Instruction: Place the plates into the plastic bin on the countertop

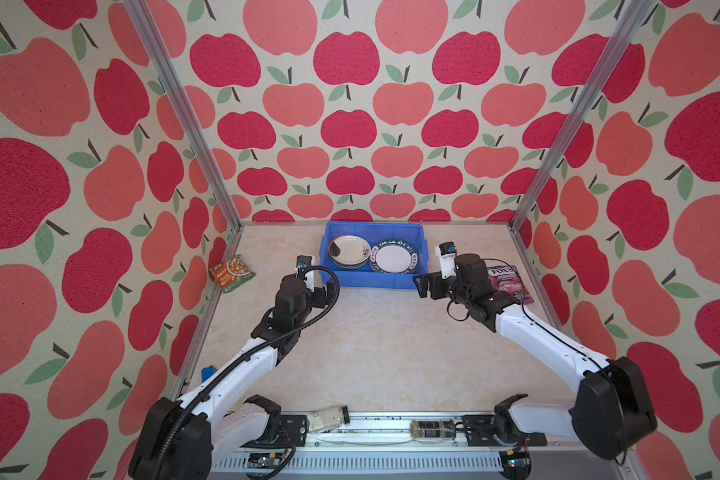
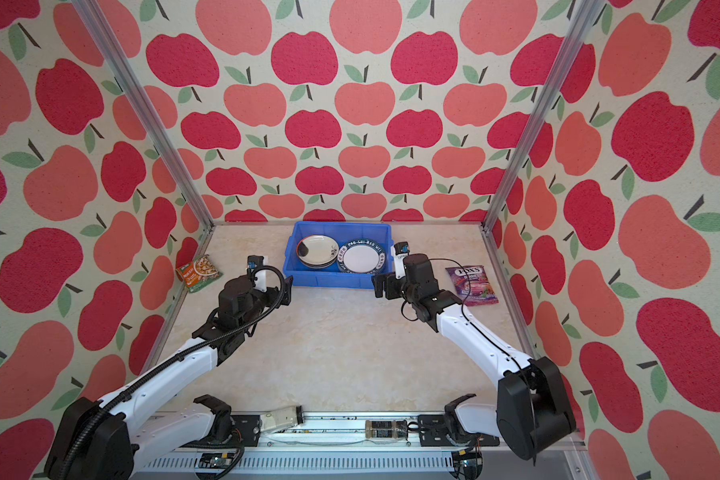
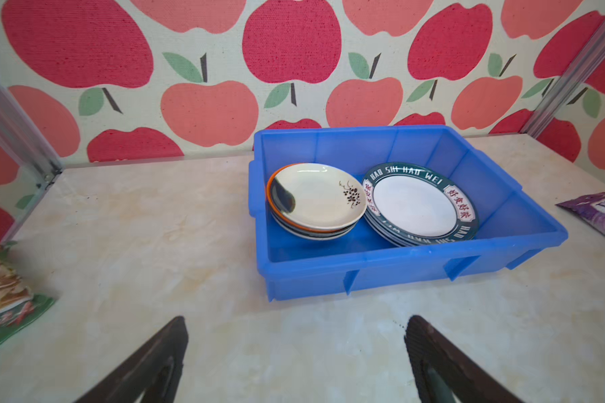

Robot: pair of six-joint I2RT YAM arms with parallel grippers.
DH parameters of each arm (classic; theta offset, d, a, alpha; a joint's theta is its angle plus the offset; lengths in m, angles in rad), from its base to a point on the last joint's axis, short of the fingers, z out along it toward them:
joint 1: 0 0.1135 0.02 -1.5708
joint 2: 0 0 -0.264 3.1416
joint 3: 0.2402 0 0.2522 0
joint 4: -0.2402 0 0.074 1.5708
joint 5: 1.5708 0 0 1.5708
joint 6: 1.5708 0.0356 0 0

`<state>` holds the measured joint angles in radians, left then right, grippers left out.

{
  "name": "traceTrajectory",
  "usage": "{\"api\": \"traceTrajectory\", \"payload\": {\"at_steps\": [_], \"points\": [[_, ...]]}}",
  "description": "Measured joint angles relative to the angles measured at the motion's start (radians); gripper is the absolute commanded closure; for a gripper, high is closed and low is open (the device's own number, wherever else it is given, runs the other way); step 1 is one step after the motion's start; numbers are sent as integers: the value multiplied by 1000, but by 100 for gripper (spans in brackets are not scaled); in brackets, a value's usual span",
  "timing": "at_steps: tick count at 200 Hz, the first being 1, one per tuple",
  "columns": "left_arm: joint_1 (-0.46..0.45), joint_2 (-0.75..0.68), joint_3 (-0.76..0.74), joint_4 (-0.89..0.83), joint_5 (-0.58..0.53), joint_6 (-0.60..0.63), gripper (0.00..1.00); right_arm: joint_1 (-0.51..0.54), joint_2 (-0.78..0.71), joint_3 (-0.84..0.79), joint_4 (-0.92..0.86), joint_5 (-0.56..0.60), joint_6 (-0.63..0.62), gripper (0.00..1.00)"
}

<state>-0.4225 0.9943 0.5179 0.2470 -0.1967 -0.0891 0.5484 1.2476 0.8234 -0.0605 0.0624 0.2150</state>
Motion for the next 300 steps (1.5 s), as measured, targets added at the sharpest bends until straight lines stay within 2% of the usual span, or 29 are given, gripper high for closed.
{"api": "traceTrajectory", "payload": {"at_steps": [16, 28, 56, 70, 82, 95, 143, 164, 190, 210, 229, 254, 280, 300], "points": [[9, -103, -90, 31, -105, 14, 1, 43, -69, -49, 13, 67, -34, 0], [50, -158, -167, 90, -166, 26, 1, 49, -107, -78, 37, 107, -39, 0], [284, -163, -284, 160, -186, 11, 1, 31, -117, -99, 61, 179, -39, 0], [391, -82, -308, 256, -167, 3, 1, 20, -114, -100, 64, 209, -40, 0], [472, 69, -316, 385, -129, -2, 1, 10, -114, -107, 77, 235, -40, 0], [521, 245, -322, 509, -81, -3, 1, -11, -114, -124, 96, 267, -39, 0], [543, 640, -317, 871, 78, 5, 1, -128, -139, -224, 106, 418, -32, 0], [550, 639, -322, 901, 107, 2, 1, -197, -126, -272, 160, 482, -43, 0], [552, 626, -250, 861, 151, 10, 1, -274, -21, -270, 212, 575, -81, 0], [552, 623, -205, 845, 172, 14, 1, -317, 81, -294, 386, 612, -153, 0], [552, 622, -198, 840, 180, 19, 1, -373, 171, -351, 557, 581, -176, 0], [552, 622, -198, 831, 187, 26, 1, -413, 255, -414, 744, 475, -216, 0], [552, 622, -198, 831, 187, 29, 1, -428, 298, -418, 832, 333, -236, 0], [552, 622, -198, 830, 187, 29, 1, -461, 325, -450, 971, 249, -241, 0]]}}
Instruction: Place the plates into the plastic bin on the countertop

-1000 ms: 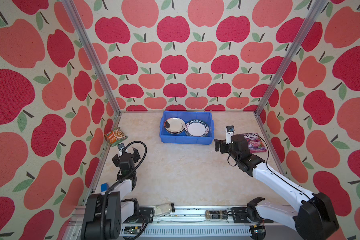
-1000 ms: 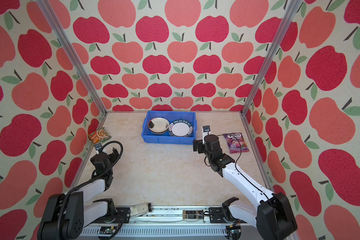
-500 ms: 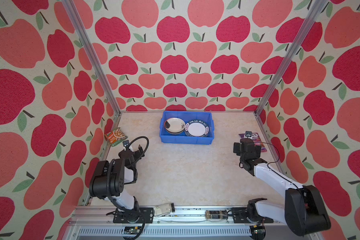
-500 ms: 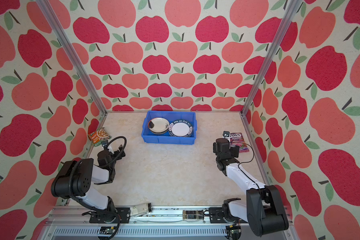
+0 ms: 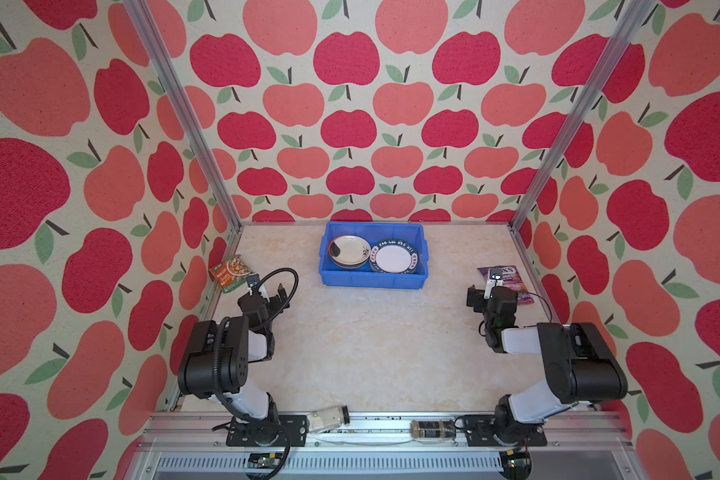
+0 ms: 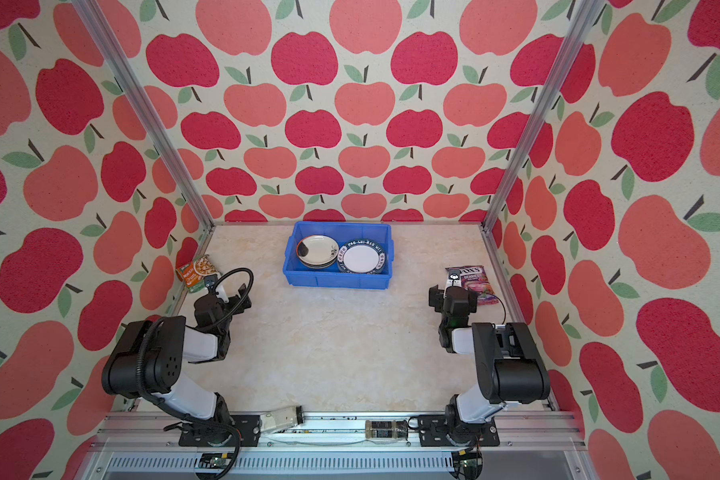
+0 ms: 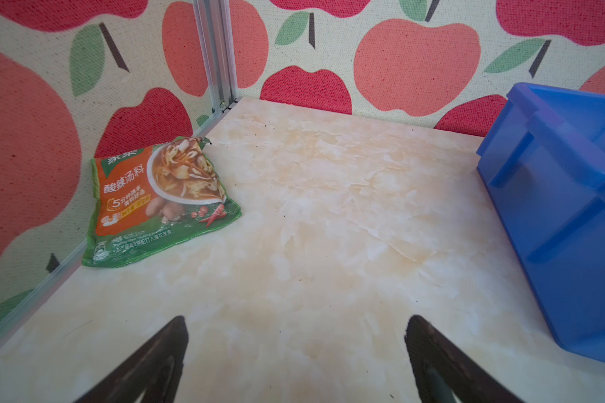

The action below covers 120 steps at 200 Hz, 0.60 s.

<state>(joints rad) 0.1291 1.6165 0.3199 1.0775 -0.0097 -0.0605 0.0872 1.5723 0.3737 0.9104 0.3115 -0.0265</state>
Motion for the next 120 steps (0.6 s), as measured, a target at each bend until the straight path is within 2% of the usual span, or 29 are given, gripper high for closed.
{"api": "traceTrajectory", "payload": {"at_steps": [74, 120], "points": [[0, 0, 0, -4, 0, 0, 1, 17, 17, -20, 110, -24, -10, 0], [-1, 0, 2, -19, -1, 0, 1, 13, 18, -20, 116, -52, -22, 0]]}}
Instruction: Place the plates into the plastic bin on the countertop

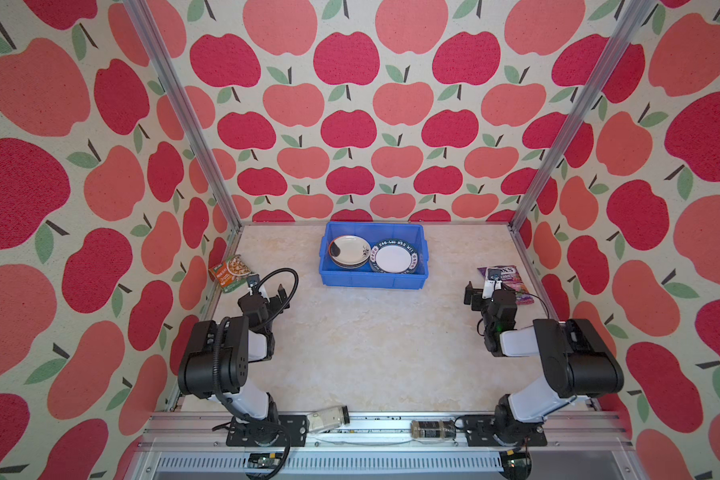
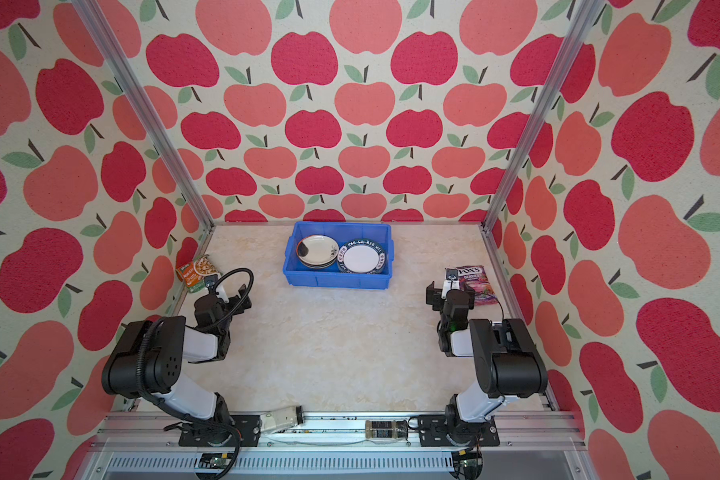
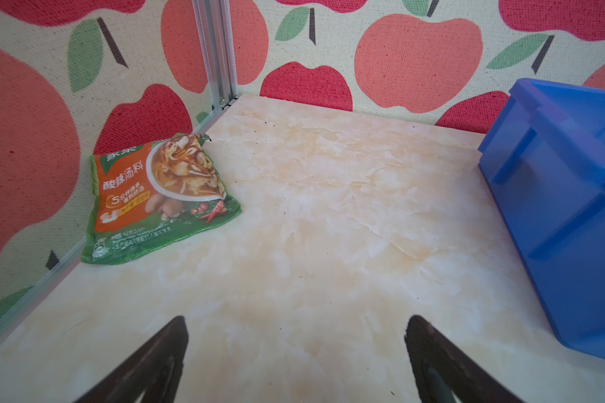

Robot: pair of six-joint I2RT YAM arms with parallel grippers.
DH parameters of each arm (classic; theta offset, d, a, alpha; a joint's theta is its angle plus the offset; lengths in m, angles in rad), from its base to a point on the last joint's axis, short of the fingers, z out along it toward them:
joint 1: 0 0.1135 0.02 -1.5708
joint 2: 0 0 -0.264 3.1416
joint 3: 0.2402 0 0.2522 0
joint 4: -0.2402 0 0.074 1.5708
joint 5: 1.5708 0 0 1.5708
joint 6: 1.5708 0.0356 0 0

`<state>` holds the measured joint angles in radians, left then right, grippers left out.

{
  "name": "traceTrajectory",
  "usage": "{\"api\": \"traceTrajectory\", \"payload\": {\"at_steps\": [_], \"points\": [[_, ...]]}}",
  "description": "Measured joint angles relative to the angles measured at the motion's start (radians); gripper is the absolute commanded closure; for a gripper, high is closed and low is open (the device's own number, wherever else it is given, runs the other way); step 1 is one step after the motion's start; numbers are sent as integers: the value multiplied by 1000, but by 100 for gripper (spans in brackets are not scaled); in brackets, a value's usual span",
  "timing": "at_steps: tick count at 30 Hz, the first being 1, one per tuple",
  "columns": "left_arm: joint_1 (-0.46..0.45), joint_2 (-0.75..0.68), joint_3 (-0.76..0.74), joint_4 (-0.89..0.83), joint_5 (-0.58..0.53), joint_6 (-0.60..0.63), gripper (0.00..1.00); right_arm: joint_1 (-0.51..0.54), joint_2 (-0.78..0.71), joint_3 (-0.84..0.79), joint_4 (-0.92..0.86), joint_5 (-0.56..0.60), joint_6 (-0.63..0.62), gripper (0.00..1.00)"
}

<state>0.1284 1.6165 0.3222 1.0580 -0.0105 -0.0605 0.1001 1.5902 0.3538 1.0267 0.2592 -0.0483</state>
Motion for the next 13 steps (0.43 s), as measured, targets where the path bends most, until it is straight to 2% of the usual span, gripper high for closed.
{"api": "traceTrajectory", "payload": {"at_steps": [6, 13], "points": [[-14, 0, 16, -40, -18, 0, 1, -36, 0, 7, -36, -94, 0, 0], [-18, 0, 19, -40, -27, 0, 1, -36, 0, 9, -54, -143, 0, 0]]}}
